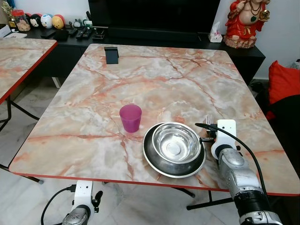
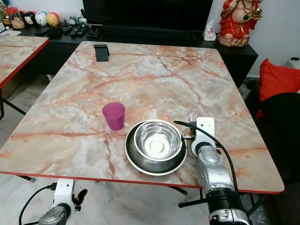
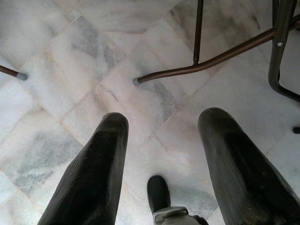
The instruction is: Setting the table
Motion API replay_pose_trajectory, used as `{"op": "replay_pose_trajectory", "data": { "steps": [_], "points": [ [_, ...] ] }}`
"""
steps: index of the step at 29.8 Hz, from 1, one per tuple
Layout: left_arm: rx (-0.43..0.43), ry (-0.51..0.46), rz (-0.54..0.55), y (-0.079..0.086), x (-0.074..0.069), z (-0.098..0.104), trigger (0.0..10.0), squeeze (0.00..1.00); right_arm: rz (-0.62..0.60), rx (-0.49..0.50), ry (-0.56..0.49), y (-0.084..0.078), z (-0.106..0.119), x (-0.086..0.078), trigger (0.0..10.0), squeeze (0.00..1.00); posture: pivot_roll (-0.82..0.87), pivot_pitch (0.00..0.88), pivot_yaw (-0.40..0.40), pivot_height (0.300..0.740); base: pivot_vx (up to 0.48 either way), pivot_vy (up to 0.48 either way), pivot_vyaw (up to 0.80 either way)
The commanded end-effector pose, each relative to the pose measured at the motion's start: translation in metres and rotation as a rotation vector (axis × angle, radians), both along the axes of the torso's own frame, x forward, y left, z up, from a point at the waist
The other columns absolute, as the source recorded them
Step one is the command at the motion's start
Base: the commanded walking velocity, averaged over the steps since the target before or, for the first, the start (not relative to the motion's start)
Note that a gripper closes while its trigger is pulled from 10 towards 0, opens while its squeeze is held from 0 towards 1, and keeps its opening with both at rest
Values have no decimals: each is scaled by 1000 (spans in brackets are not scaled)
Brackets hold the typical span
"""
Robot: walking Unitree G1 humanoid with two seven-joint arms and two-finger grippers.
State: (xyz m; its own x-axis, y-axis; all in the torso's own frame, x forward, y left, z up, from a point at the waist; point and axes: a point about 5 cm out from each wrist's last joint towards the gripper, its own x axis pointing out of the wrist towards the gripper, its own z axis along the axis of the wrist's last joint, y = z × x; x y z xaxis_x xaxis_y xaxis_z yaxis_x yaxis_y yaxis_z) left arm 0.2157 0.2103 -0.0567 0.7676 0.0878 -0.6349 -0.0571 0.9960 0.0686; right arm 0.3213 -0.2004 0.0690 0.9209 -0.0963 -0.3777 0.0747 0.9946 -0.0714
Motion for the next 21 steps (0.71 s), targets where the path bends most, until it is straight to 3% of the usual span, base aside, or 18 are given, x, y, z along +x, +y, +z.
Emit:
{"op": "replay_pose_trajectory", "data": {
  "steps": [1, 12, 13, 16, 17, 18, 19, 21],
  "points": [
    [11, 16, -6, 2, 0, 0, 10000, 0, -8, 4, 9, 0, -2, -1, 10000, 0, -61, 0, -32, 740, 0, 0, 0],
    [11, 16, -7, 2, 0, 0, 10000, 0, -10, 4, 10, -1, -2, -1, 10000, 0, -61, 0, -32, 740, 0, 0, 0],
    [12, 19, -11, 1, 0, 0, 10000, 0, -26, 21, 61, 2, -11, -4, 10000, 0, -58, 0, -32, 740, 0, 0, 0],
    [13, 21, -12, 1, 0, 0, 10000, 0, -34, 32, 83, 3, -15, -6, 10000, 0, -58, 0, -32, 740, 0, 0, 0],
    [14, 20, -11, 1, 0, 0, 10000, 0, -35, 33, 80, 3, -15, -6, 10000, 90, -56, 0, -32, 740, 0, 0, 0],
    [14, 20, -11, 1, 0, 0, 10000, 0, -35, 33, 80, 3, -15, -6, 10000, 90, -56, 0, -32, 740, 0, 0, 0],
    [15, 21, -11, 2, 0, 0, 10000, 0, -36, 33, 78, 3, -14, -5, 10000, 349, -57, 0, -32, 740, 0, 0, 0],
    [15, 21, -12, 2, 0, 0, 10000, 0, -41, 31, 75, 2, -13, -5, 10000, 361, -57, 0, -32, 740, 0, 0, 0]
  ]
}}
